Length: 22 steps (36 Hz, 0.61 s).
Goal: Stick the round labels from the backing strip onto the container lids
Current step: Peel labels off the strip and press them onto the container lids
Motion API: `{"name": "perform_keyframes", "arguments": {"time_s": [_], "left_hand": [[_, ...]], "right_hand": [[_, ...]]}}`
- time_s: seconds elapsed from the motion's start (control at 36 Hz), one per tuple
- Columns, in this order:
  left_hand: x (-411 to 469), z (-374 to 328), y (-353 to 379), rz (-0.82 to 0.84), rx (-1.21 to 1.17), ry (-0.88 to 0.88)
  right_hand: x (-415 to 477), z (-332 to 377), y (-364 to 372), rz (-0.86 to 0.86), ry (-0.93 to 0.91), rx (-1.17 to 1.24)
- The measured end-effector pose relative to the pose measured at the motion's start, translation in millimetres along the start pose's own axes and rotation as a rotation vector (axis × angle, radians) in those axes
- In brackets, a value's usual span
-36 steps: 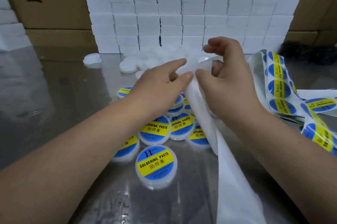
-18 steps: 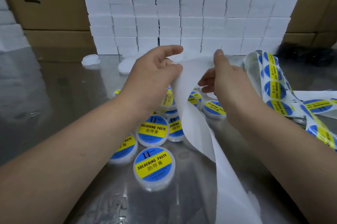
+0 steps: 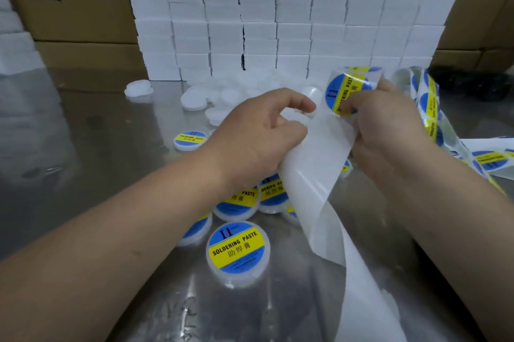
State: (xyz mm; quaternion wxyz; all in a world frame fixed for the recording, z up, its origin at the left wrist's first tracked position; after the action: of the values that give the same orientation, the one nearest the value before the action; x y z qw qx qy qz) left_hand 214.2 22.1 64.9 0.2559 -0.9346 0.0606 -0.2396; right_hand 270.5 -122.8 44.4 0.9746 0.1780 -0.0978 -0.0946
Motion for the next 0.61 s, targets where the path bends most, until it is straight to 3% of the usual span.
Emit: {"name": "perform_keyframes", "arguments": {"time_s": [0.22,0.42,0.5,0.61], "left_hand": [[0.8,1.6,-36.9,-0.328,0.151,0.001],[17.7,24.1,-90.7,-0.602,0.027,-0.163],[36.6,41.6,-100.4,-0.598,0.077,-0.247],[73.5,66.8,-96.5,-0.459,0.295,-0.316]], "right_hand": [[-28.2,27.9,26.0,0.185,-0.299,-0.137],[-31.4,37.4,15.0,0.075,-0.426,-0.215],[-33.7,35.9,19.4,0.09,-0.445,-0.266],[-33.3,34.3,22.3,0.096,-0.464,-0.308]]}}
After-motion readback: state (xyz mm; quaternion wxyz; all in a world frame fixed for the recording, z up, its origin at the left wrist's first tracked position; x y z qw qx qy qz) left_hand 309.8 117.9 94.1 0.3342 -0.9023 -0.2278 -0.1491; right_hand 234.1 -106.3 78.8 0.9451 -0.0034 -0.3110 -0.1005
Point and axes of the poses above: each hand's wrist, its own x-axis towards the middle knuckle, its own y-axis out of the palm, z = x × y, the point moved 10 cm from there along x, towards the middle knuckle, and after that the axes turned 7 degrees about x, right-handed, at the moved point
